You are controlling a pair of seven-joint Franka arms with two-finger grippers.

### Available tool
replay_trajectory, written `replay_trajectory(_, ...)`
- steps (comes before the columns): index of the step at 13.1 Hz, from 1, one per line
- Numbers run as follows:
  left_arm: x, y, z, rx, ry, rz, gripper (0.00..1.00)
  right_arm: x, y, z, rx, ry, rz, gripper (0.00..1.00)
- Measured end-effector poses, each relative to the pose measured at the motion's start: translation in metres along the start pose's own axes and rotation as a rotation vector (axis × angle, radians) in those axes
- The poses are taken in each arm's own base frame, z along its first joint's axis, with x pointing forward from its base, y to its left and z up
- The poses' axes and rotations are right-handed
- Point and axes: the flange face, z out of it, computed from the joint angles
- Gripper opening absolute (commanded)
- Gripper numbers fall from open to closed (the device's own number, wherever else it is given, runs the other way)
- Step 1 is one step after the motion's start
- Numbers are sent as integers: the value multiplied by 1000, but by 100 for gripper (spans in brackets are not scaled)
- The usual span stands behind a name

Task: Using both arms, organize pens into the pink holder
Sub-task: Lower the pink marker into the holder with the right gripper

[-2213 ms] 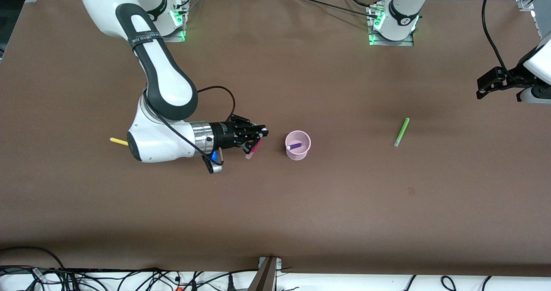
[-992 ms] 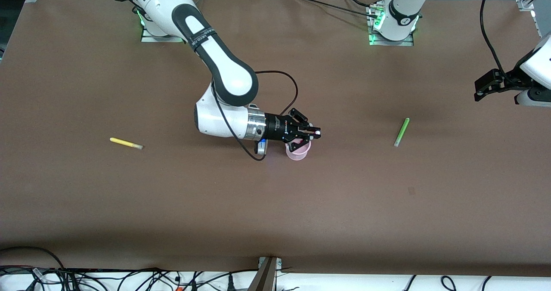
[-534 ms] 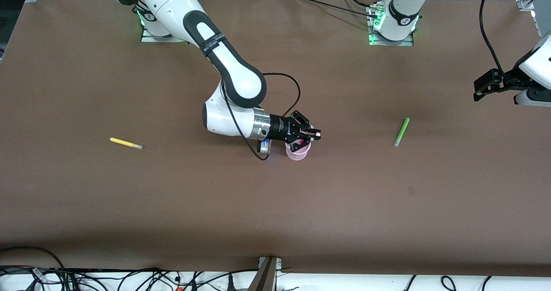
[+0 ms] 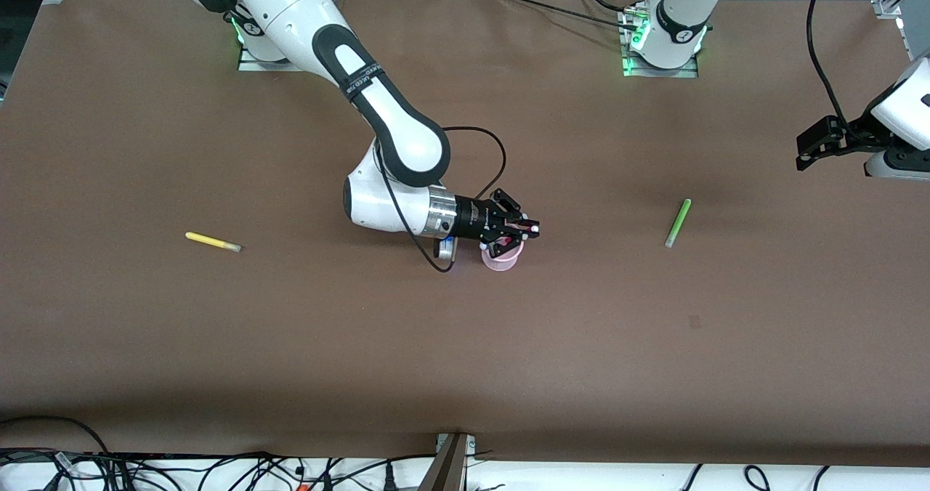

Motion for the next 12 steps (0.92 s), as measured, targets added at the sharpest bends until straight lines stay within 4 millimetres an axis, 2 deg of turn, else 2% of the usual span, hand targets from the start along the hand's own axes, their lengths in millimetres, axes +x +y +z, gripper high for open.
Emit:
replay_trajectory(6, 0, 0, 0, 0, 0, 0, 100, 0, -1, 0, 9, -13, 13, 1)
replay_trajectory(12, 0, 0, 0, 0, 0, 0, 100, -1, -4, -3, 12, -4, -63, 1)
